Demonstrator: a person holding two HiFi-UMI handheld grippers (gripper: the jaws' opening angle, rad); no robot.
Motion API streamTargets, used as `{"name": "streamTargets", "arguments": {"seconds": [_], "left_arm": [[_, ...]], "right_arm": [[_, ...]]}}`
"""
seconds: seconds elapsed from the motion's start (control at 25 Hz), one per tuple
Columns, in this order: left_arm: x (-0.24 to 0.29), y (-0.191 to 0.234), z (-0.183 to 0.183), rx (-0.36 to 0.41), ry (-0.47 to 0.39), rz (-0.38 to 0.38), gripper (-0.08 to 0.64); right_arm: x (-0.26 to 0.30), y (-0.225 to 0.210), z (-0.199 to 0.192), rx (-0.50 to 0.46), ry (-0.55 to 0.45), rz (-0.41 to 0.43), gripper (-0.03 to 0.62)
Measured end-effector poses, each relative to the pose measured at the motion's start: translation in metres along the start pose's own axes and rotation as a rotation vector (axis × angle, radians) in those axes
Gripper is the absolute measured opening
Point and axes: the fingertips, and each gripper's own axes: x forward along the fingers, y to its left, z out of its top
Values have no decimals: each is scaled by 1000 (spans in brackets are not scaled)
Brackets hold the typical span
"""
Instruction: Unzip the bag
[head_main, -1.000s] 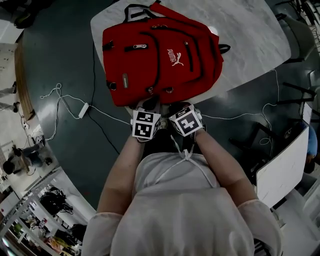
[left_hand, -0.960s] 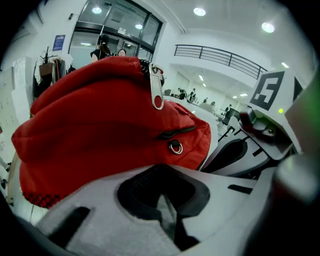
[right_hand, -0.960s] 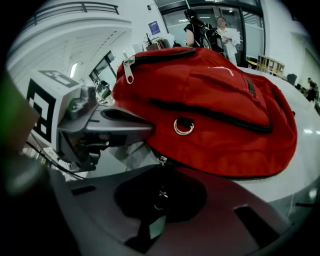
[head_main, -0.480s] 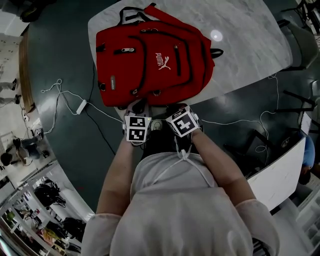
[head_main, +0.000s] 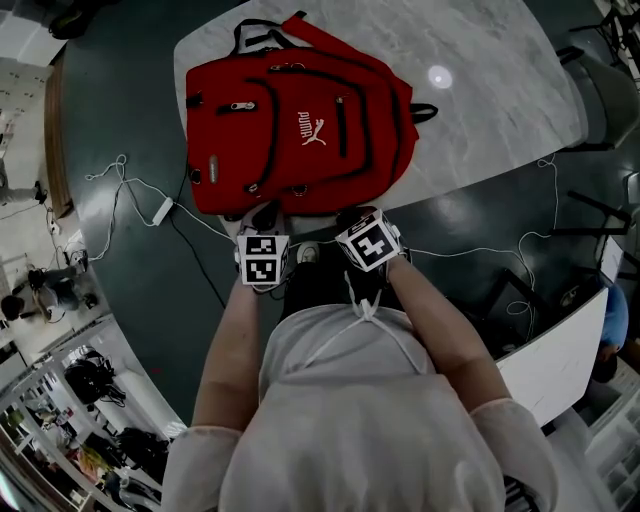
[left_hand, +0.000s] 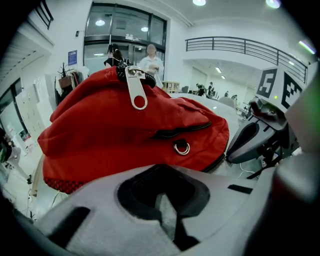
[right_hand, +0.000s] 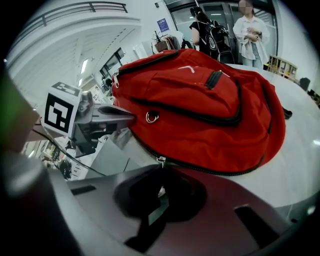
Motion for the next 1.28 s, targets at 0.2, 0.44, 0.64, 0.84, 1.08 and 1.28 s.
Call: {"name": "streamTargets", "arguments": {"seconds": [0.2, 0.44, 0.64, 0.84, 1.08, 1.28], "left_arm": [[-2, 0, 3, -23, -3, 28, 20], [-2, 1, 2, -42, 6, 53, 20], [-2, 2, 2, -61, 6, 88, 20], [-2, 2, 2, -77, 13, 117, 20], [-2, 3, 2, -91, 16, 148, 20], [-2, 3, 1, -112, 13, 181, 20]], "right_arm": [[-10, -15, -7, -5, 26, 17, 29], [-21, -37, -15, -18, 40, 18, 28], [-29, -53, -20, -17, 47, 29, 29], [-37, -68, -24, -45, 69, 37, 28], [-46, -92, -29, -82, 103, 27, 28], [-50, -105, -26, -101, 126, 30, 29]]}}
